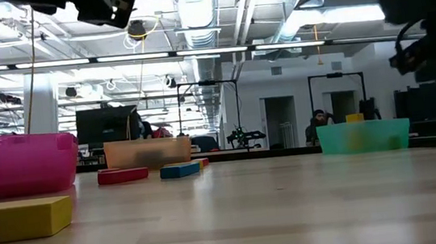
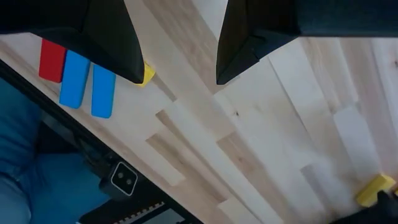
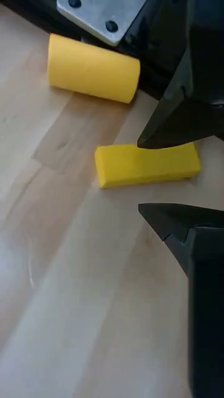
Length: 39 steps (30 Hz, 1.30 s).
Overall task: Sort blocks
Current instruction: Put the yellow block into the green bin
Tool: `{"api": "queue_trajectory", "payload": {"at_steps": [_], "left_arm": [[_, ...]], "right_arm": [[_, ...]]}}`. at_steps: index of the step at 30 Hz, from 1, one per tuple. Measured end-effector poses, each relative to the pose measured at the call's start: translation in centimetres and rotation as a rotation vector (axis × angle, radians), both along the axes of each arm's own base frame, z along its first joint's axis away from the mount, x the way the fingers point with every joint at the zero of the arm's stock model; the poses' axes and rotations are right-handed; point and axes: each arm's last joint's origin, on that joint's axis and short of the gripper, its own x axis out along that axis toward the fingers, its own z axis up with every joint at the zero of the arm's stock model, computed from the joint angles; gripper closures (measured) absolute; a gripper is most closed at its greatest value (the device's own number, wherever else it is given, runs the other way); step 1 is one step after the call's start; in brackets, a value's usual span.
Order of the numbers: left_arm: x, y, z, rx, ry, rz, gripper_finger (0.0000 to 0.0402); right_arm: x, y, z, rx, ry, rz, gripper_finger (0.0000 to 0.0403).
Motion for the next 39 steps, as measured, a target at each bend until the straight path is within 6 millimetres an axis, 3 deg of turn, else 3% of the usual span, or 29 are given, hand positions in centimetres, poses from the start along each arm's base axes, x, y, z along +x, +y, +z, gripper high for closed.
{"api": "queue_trajectory", "payload": {"at_steps": [12,22,32,39], "left_arm": [[-0.4,-1.2,0.1,0.045,-0.036,-0.088,0.0205],[-0.9,-2.0,-0.1,0.1,-0.041,-0.163,0.0205],[-1.0,-2.0,-0.2,0.105,-0.033,-0.166,0.0205],[-1.0,-2.0,-0.2,0.085,-0.023,-0.144,0.0205]], "right_arm": [[1.1,-2.6,-2.0,0.009,-0.005,-0.187,0.0235],[0.7,-2.0,-3.1,-0.022,-0.073,-0.299,0.0235],[4.8,-1.2,-1.1,-0.032,-0.437,-0.161,0.0235],[5.1,-1.1,0.5,-0.05,-0.388,-0.054,0.0235]]}}
